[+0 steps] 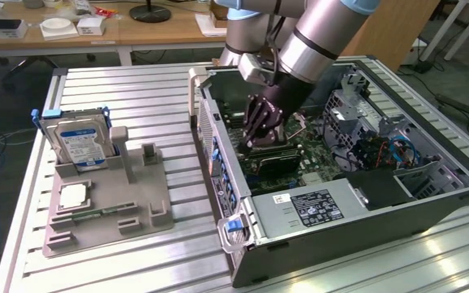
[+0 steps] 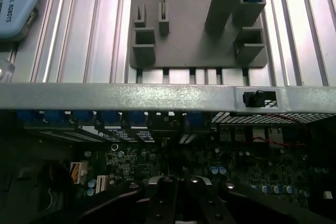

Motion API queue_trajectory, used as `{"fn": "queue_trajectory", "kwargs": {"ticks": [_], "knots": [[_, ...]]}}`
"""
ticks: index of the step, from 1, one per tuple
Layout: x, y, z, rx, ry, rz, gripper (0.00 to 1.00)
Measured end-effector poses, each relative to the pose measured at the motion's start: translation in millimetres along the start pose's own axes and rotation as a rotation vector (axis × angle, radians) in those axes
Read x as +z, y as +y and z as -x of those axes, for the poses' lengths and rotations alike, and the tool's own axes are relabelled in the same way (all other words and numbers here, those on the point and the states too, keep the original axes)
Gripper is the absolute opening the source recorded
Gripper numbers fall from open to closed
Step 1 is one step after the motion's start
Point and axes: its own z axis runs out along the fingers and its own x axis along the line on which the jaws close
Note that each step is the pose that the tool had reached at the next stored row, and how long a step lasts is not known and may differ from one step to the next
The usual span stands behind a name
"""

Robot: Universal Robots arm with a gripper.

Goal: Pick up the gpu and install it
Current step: 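Press down on the gpu until it lock into place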

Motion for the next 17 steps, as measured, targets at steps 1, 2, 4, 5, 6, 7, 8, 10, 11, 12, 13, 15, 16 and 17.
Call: {"fn": "queue_trajectory", "kwargs": {"ticks": [1, 2, 4, 5, 6, 7, 8, 10, 11, 12, 13, 15, 16, 17], "knots": [[0.3, 0.2, 0.2, 0.0, 0.0, -0.0145, 0.1], [0.5, 0.5, 0.3, 0.0, 0.0001, -0.0292, 0.1], [1.2, 1.1, 0.4, 0.0, 0.0, -0.0589, 0.1], [1.9, 1.8, 0.5, 0.0, -0.0001, -0.071, 0.1], [2.5, 2.1, 0.5, 0.0, -0.0001, -0.0773, 0.1], [2.7, 2.1, 0.5, -0.001, 0.0, -0.0777, 0.1], [2.9, 2.0, 0.5, 0.0, 0.0001, -0.0781, 0.1], [3.5, 2.0, 0.5, 0.0, 0.0001, -0.0788, 0.1], [3.7, 1.9, 0.5, 0.0, 0.0, -0.0793, 0.1], [4.0, 1.8, 0.5, 0.0, 0.0, -0.0797, 0.1], [4.3, 1.8, 0.5, 0.0, 0.0, -0.08, 0.1], [4.8, 1.7, 0.5, 0.0, 0.0, -0.0808, 0.1], [5.1, 1.6, 0.5, 0.0, 0.0001, -0.0812, 0.1], [5.3, 1.6, 0.5, 0.0, 0.0, -0.0816, 0.1]]}}
